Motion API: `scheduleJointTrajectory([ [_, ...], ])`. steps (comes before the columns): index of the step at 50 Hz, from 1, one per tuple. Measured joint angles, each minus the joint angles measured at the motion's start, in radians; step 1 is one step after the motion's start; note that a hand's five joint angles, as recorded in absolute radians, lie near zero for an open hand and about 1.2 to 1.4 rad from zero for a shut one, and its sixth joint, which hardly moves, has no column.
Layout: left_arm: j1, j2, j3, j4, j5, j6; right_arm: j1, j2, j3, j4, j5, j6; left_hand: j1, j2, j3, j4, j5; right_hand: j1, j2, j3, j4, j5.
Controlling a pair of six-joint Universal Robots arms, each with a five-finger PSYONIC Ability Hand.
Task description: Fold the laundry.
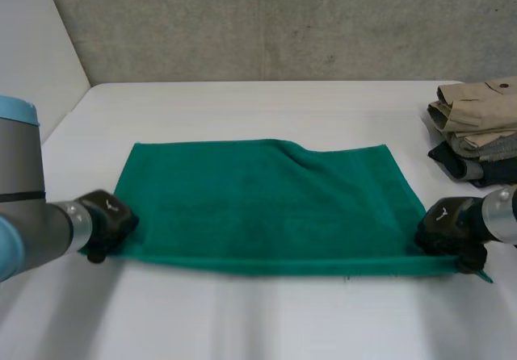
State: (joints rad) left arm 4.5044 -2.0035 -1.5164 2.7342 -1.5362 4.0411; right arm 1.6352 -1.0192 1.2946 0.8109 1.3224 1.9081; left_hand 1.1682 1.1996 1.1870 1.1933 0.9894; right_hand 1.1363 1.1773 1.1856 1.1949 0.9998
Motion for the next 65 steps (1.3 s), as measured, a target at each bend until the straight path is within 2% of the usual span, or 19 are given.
scheduleJointTrajectory([
  [7, -0.009, -0.07, 0.111, 0.157, -0.071, -0.06, 0.035, 0.024, -0.026, -0.186, 0.012, 0.106, 0.0, 0.0, 0.0, 0.0, 0.0, 0.0, 0.0, 0.0, 0.0, 0.0],
  [16, -0.032, -0.145, 0.314, 0.321, -0.129, -0.195, 0.071, 0.043, -0.083, -0.526, -0.014, 0.332, 0.0, 0.0, 0.0, 0.0, 0.0, 0.0, 0.0, 0.0, 0.0, 0.007],
  [21, -0.054, -0.22, 0.46, 0.41, -0.167, -0.243, 0.098, 0.117, -0.147, -0.761, -0.02, 0.457, 0.0, 0.0, 0.0, 0.0, 0.0, 0.0, 0.0, 0.004, 0.0, 0.007],
  [24, -0.063, -0.271, 0.536, 0.427, -0.194, -0.251, 0.116, 0.17, -0.194, -0.827, -0.009, 0.484, 0.0, 0.0, 0.0, 0.0, 0.0, 0.0, 0.0, 0.004, 0.0, 0.007],
  [29, -0.087, -0.348, 0.639, 0.355, -0.227, -0.258, 0.15, 0.252, -0.265, -0.818, 0.031, 0.457, 0.0, 0.0, 0.0, 0.0, 0.0, 0.0, 0.0, 0.004, 0.0, 0.007],
  [30, -0.095, -0.354, 0.645, 0.316, -0.224, -0.261, 0.155, 0.257, -0.269, -0.8, 0.037, 0.444, -0.274, -0.269, -0.241, -0.245, -0.23, 0.0, 0.0, 0.004, 0.0, 0.007],
  [33, -0.112, -0.34, 0.627, 0.219, -0.202, -0.279, 0.158, 0.245, -0.256, -0.763, 0.04, 0.421, -0.635, -0.618, -0.605, -0.608, -0.581, 0.0, 0.0, 0.004, 0.0, 0.007],
  [37, -0.132, -0.281, 0.547, 0.127, -0.162, -0.333, 0.154, 0.193, -0.202, -0.74, 0.021, 0.426, -0.711, -0.739, -0.729, -0.745, -0.717, 0.0, 0.0, 0.004, 0.0, 0.007],
  [41, -0.152, -0.215, 0.439, 0.086, -0.132, -0.401, 0.145, 0.122, -0.124, -0.74, -0.009, 0.46, -0.712, -0.745, -0.733, -0.751, -0.724, 0.0, 0.0, 0.004, 0.0, 0.007],
  [45, -0.159, -0.197, 0.374, 0.084, -0.127, -0.421, 0.131, 0.069, -0.062, -0.743, -0.033, 0.492, -0.711, -0.745, -0.733, -0.75, -0.723, 0.0, 0.0, 0.004, 0.001, 0.007],
  [52, -0.118, -0.213, 0.28, 0.111, -0.114, -0.358, 0.05, -0.056, 0.092, -0.747, -0.141, 0.544, -0.666, -0.697, -0.683, -0.683, -0.654, 0.0, 0.0, 0.004, 0.003, 0.007],
  [58, -0.089, -0.224, 0.262, 0.178, -0.096, -0.321, -0.002, -0.109, 0.166, -0.748, -0.229, 0.558, -0.668, -0.697, -0.683, -0.689, -0.659, 0.0, 0.0, 0.004, 0.003, 0.007],
  [65, -0.064, -0.242, 0.293, 0.233, -0.099, -0.317, -0.023, -0.123, 0.206, -0.749, -0.259, 0.556, -0.665, -0.696, -0.682, -0.691, -0.663, 0.0, 0.0, 0.004, 0.003, 0.007],
])
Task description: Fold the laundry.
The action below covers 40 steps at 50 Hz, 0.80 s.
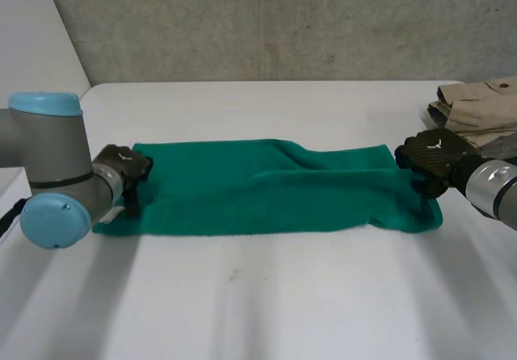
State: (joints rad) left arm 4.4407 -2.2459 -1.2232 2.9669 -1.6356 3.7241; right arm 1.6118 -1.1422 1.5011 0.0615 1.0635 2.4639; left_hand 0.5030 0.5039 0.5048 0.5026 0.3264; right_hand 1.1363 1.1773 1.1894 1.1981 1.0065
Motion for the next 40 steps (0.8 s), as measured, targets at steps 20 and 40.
scheduleJointTrajectory([
  [20, 0.011, -0.069, 0.115, -0.101, -0.056, -0.032, 0.009, 0.015, 0.009, -0.004, 0.007, -0.037, 0.007, 0.015, 0.016, 0.02, 0.025, 0.0, 0.0, 0.0, 0.0, 0.0],
  [40, -0.021, -0.061, 0.046, -0.112, -0.04, 0.026, 0.003, 0.018, 0.008, -0.005, 0.009, -0.048, 0.656, 0.647, 0.639, 0.65, 0.642, 0.0, 0.0, 0.0, 0.0, 0.0],
])
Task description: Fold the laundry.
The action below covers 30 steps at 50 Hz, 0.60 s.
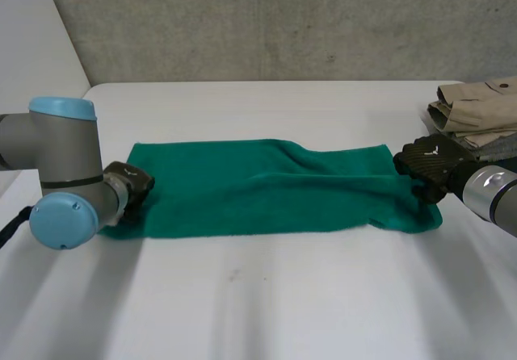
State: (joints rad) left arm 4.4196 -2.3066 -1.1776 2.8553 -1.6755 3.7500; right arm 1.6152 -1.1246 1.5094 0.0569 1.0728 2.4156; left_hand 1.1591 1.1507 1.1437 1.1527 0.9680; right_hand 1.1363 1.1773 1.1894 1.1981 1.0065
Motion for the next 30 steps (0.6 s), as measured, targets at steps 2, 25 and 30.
scheduleJointTrajectory([
  [2, 0.0, 0.007, -0.004, -0.003, -0.016, 0.006, -0.001, -0.003, 0.0, 0.001, 0.0, 0.002, 0.0, 0.039, 0.038, 0.039, 0.015, 0.0, 0.0, 0.0, 0.0, 0.0],
  [25, 0.096, 0.539, -0.374, -0.177, 0.158, 0.203, -0.08, -0.126, -0.103, 0.721, -0.021, -0.356, 0.0, 0.046, 0.044, 0.041, 0.015, 0.0, 0.0, 0.0, 0.0, 0.0],
  [30, 0.113, 0.443, -0.383, -0.13, 0.161, 0.245, -0.053, -0.056, -0.109, 0.798, 0.026, -0.483, 0.0, 0.046, 0.044, 0.041, 0.015, 0.0, 0.0, 0.0, 0.0, 0.0],
])
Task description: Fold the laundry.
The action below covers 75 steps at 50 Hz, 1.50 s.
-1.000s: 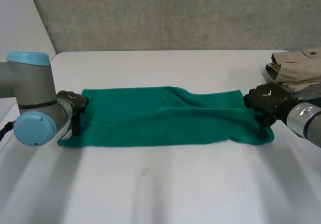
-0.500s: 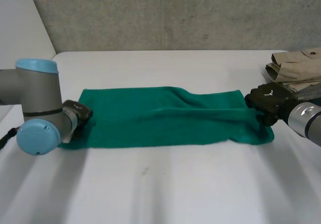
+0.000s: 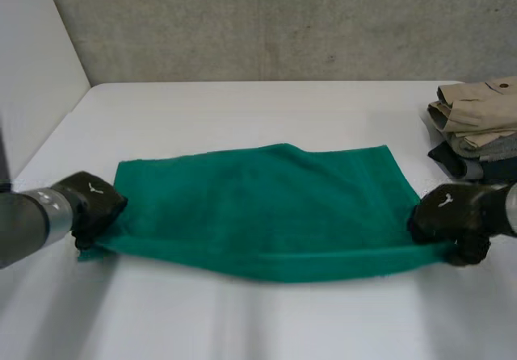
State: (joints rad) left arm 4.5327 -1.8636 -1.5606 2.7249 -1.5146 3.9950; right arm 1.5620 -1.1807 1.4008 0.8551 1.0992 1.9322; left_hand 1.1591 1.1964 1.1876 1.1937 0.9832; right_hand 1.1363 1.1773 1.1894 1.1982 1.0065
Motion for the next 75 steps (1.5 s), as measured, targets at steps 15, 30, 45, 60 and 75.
scheduleJointTrajectory([
  [15, -0.118, -0.279, 0.569, 0.349, -0.19, -0.248, 0.198, 0.129, -0.279, -0.599, 0.18, 0.361, 0.0, 0.001, 0.002, 0.002, 0.0, 0.0, 0.0, 0.002, 0.001, 0.0],
  [30, -0.153, -0.275, 1.015, 0.466, -0.293, -0.437, 0.285, 0.074, -0.504, -1.194, 0.349, 0.793, 0.0, 0.001, 0.002, 0.004, 0.0, 0.0, 0.0, 0.002, 0.001, 0.0],
  [45, -0.084, -0.273, 0.357, 0.536, -0.194, -0.344, 0.261, 0.18, -0.211, -0.955, 0.233, 0.734, 0.0, 0.002, 0.002, 0.004, 0.0, 0.0, 0.0, 0.002, 0.001, 0.0],
  [60, -0.037, -0.295, 0.08, 0.486, -0.148, -0.129, 0.213, 0.236, -0.008, -0.843, 0.223, 0.584, -0.531, -0.541, -0.529, -0.528, -0.492, 0.0, 0.0, 0.002, 0.001, 0.0],
  [75, -0.06, -0.227, 0.25, 0.304, -0.128, -0.214, 0.215, 0.202, 0.043, -0.858, 0.221, 0.583, -0.75, -0.797, -0.789, -0.8, -0.772, 0.0, 0.0, 0.002, 0.001, 0.0],
])
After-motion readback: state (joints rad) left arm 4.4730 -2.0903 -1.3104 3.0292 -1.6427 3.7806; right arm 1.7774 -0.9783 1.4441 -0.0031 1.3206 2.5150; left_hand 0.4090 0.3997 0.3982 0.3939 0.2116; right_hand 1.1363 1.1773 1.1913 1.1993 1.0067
